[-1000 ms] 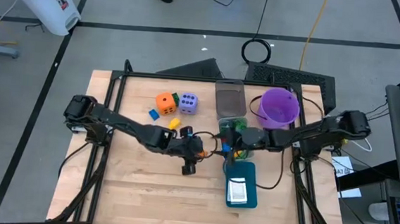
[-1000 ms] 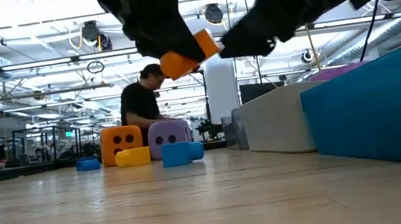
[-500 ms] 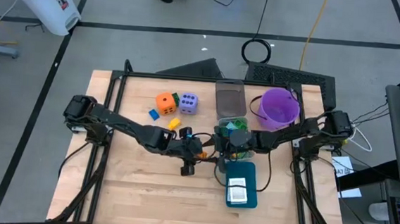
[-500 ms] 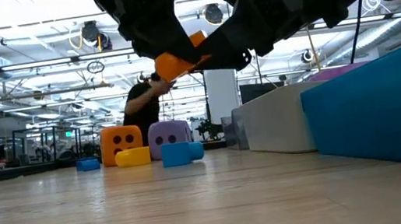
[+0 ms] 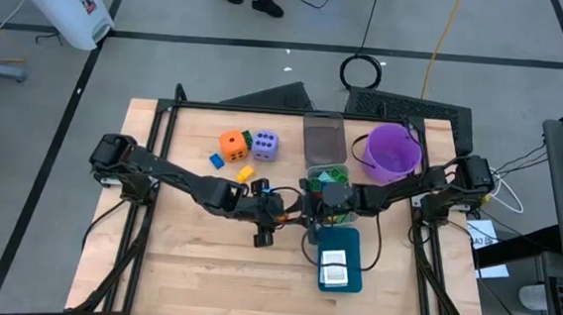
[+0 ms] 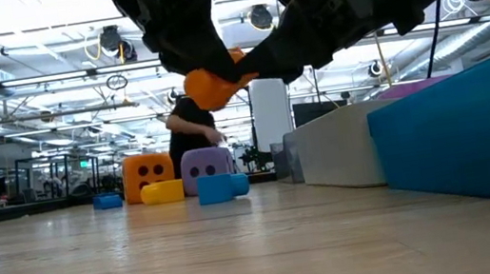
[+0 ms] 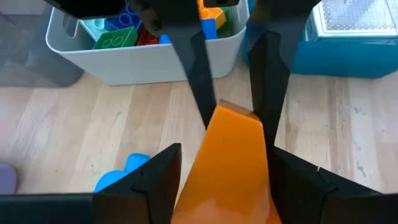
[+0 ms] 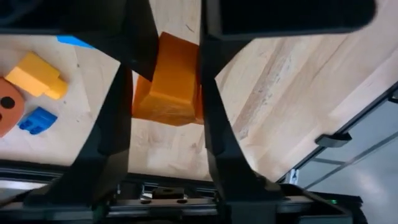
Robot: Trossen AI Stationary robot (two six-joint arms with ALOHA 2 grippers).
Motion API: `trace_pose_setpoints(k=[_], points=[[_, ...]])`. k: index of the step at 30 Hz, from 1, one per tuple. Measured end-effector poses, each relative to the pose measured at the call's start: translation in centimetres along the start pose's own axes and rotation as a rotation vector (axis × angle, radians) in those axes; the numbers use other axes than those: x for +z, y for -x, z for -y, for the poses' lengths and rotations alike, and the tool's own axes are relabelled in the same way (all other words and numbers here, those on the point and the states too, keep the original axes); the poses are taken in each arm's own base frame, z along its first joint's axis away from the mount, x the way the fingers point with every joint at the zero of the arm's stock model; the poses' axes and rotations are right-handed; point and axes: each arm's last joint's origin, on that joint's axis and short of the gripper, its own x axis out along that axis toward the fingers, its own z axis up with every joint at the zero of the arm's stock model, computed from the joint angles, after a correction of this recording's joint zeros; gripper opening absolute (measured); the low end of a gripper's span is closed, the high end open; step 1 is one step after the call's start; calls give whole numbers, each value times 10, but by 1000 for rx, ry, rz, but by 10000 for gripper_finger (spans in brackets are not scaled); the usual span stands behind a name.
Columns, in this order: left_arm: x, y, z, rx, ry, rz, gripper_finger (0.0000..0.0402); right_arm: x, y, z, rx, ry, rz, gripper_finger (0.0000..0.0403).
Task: Pick & Place Toys
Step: Put the orange game piece into the gray bin
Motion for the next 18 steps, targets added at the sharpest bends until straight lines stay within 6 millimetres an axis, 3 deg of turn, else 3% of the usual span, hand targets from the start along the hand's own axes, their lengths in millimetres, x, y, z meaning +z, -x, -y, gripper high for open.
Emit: trace_pose_setpoints(k=[6,18], points=[[1,0,0,-2,-12,6,224,1,1,0,8,38,3,25],[8,4,-1,-3,-38,68,225,16,21,0,-7,55,-38,20]])
